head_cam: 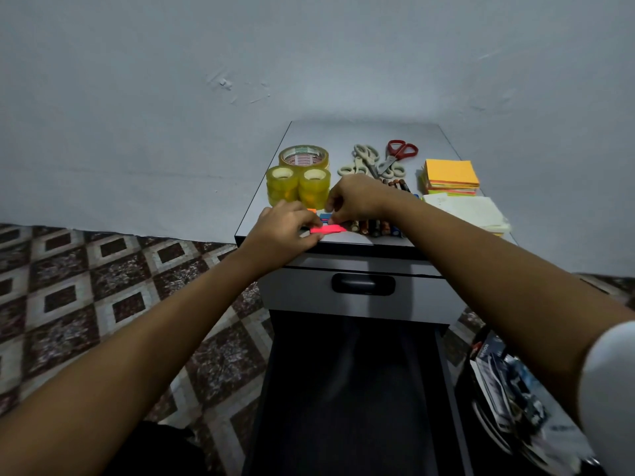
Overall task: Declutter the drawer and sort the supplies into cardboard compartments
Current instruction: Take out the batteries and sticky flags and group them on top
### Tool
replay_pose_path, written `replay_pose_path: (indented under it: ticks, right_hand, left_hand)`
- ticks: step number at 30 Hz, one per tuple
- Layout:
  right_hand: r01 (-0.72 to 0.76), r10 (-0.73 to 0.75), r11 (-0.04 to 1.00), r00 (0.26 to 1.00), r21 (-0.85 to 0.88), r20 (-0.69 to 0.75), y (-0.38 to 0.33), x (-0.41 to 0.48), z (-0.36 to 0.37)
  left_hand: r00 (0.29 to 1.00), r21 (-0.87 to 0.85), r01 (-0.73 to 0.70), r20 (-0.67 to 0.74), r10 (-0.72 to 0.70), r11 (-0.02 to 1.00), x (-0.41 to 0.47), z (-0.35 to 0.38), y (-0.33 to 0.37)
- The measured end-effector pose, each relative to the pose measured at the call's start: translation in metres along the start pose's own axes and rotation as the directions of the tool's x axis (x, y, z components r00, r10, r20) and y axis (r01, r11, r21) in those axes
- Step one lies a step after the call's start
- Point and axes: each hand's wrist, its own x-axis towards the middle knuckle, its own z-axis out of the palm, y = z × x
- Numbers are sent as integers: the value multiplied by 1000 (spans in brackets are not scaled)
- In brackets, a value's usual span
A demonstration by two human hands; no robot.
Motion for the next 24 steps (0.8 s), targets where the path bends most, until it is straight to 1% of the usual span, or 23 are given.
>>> replay_pose_path:
  ticks: [6, 10, 16, 20, 24]
  right_hand:
    - [19, -19, 1000, 1000, -10, -15, -6, 0, 1]
    - [8, -8, 1000, 1000, -16, -29, -5, 1, 2]
    - [4, -4, 1000, 999, -3, -43, -2, 1, 3]
    - [15, -9, 998, 995, 60, -101, 0, -8, -1]
    - [26, -2, 992, 982, 124, -188, -3, -33, -8]
  left_hand:
    - [1000, 4, 7, 23, -7, 1000, 3, 1, 5]
    - [1000, 17, -2, 31, 2, 1000, 6, 2, 7]
    - [999, 32, 20, 41, -21, 999, 10, 3, 7]
    - [999, 3, 28, 34, -28, 1000, 9, 1, 9]
    - [1000, -30, 13, -11, -13, 999, 2, -2, 12]
